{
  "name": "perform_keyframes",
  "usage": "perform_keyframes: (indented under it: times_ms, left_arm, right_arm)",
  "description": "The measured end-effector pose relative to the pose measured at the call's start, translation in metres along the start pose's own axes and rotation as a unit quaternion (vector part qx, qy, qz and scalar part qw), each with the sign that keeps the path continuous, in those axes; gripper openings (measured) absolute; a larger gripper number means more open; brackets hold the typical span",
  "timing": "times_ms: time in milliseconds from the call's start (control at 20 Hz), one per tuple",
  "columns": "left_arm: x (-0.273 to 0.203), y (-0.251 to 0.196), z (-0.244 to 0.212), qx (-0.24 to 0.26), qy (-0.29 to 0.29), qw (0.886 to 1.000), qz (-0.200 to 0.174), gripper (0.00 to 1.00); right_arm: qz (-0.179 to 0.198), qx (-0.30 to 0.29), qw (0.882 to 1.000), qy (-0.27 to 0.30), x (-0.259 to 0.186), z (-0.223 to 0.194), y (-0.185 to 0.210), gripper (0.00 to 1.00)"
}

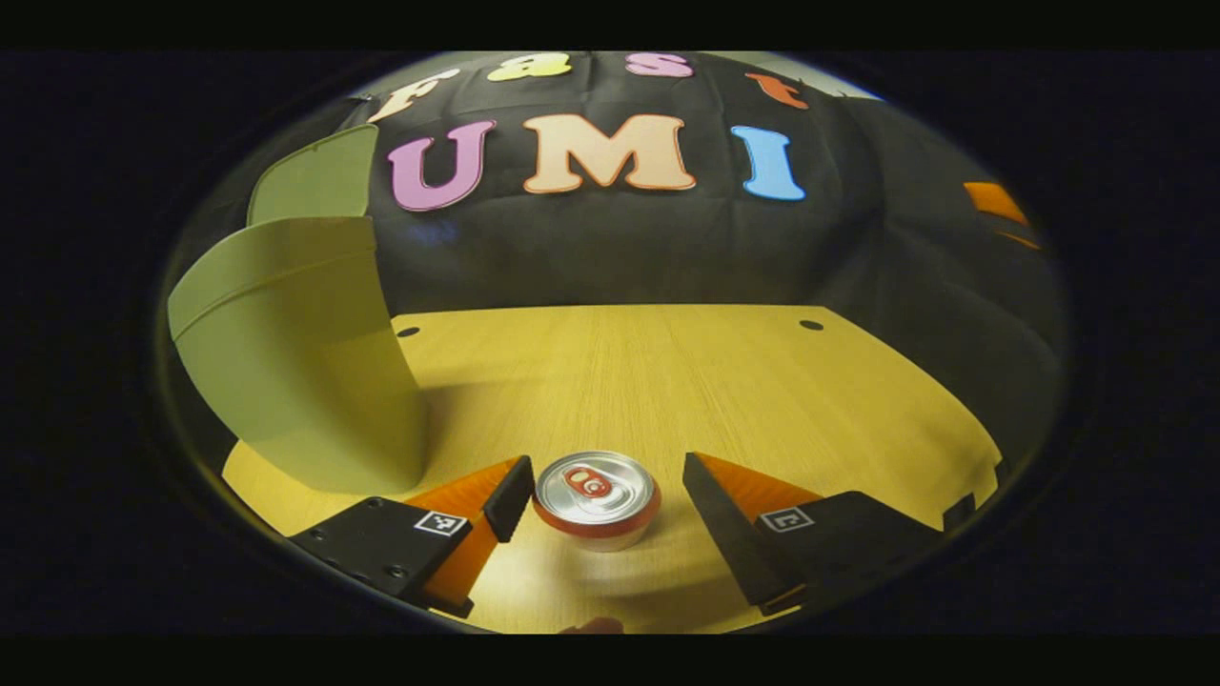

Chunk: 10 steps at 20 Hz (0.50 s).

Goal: Press the lid of the desktop garbage bin to open it, pick up the crumpled paper on the desktop and throw it into the bin, then pick up the pop can on the desktop and drop it into the bin, and finally close the garbage bin lid.

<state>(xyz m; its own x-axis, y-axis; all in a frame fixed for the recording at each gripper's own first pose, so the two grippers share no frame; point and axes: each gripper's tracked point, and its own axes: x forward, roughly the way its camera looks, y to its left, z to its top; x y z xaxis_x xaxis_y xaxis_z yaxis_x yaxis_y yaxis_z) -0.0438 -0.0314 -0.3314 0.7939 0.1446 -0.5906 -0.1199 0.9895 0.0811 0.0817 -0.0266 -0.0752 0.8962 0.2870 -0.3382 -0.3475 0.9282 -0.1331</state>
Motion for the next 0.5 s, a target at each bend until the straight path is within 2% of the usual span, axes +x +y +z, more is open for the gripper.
perform_keyframes:
  times_ms: [350, 400, 450, 500]
  left_arm:
    - [0.013, 0.005, -0.044, 0.011, 0.047, 0.999, 0.012, 0.95]
    - [0.012, 0.006, -0.046, 0.009, 0.049, 0.999, 0.010, 0.90]
    - [0.006, 0.007, -0.039, 0.007, 0.044, 0.999, 0.006, 0.80]
    - [0.007, 0.006, -0.033, 0.004, 0.032, 0.999, 0.003, 0.77]
  right_arm:
    - [0.006, -0.018, 1.000, 0.009, -0.004, -0.007, 0.001, 1.00]
    - [0.007, -0.021, 1.000, 0.009, -0.005, -0.007, 0.001, 1.00]
    - [0.008, -0.023, 1.000, 0.008, -0.004, -0.007, 0.002, 1.00]
    - [0.008, -0.025, 1.000, 0.008, -0.005, -0.006, 0.004, 0.98]
